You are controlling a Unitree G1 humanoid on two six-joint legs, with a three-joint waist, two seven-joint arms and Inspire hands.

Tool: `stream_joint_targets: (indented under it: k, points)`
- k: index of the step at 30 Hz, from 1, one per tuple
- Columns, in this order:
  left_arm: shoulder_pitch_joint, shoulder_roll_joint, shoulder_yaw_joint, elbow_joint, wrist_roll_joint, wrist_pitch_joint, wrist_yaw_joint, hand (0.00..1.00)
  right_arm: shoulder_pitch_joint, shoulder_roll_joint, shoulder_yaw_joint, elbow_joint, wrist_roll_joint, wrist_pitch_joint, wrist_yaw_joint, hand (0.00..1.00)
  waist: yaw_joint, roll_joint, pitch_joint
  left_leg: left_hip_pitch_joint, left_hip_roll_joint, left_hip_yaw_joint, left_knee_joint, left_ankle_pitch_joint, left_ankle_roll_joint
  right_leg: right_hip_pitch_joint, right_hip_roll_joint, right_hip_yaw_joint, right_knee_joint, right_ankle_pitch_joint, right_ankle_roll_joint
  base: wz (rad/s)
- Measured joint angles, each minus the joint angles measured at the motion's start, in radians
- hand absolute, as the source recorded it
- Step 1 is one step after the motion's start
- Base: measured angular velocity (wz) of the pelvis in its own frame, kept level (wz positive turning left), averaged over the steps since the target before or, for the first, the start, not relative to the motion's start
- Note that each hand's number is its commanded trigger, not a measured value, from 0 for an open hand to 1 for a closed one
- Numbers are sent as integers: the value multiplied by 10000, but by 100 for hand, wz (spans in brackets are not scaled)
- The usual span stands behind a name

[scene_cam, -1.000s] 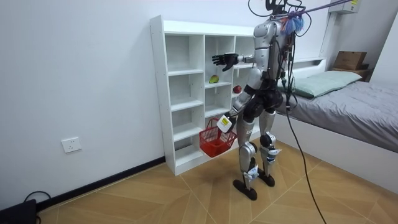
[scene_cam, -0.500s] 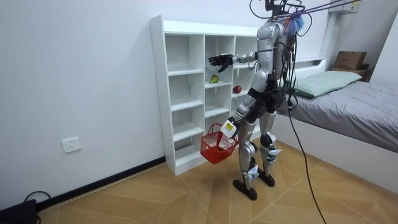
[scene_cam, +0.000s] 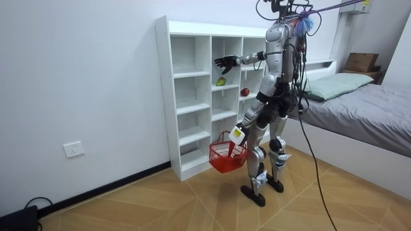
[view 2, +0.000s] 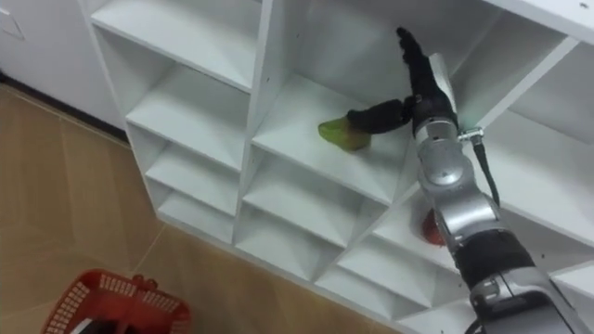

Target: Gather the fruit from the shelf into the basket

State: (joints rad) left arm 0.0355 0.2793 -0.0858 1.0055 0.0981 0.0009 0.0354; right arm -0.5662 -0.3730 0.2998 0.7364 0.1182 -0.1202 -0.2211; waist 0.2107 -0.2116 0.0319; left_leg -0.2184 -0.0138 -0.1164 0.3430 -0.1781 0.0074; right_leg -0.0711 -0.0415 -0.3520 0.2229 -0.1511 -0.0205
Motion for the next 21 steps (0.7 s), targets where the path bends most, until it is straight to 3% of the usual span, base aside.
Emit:
stream_joint_targets:
  k: [9, 12, 21]
  points:
    - [-52, 47, -176, 60, -74, 215, 168, 100, -219, -1, 6, 784, 328, 257, -112, 0, 344, 63, 91, -659, -14, -42, 239, 127, 9, -577, -1, -10, 107, 122, -64, 2]
    - [-39, 73, -172, 101, -69, 238, 184, 100, -214, -3, 8, 787, 289, 340, -169, 0, 404, 164, 162, -890, -2, -31, 324, 141, -1, -812, 10, 22, 167, 130, -77, -1]
    - [-97, 110, -178, 48, -76, 242, 216, 100, -201, 14, 364, 870, -177, 403, -294, 0, 414, 144, 143, -1185, 8, -12, 408, 164, 1, -1114, 24, 84, 199, 161, -93, -1]
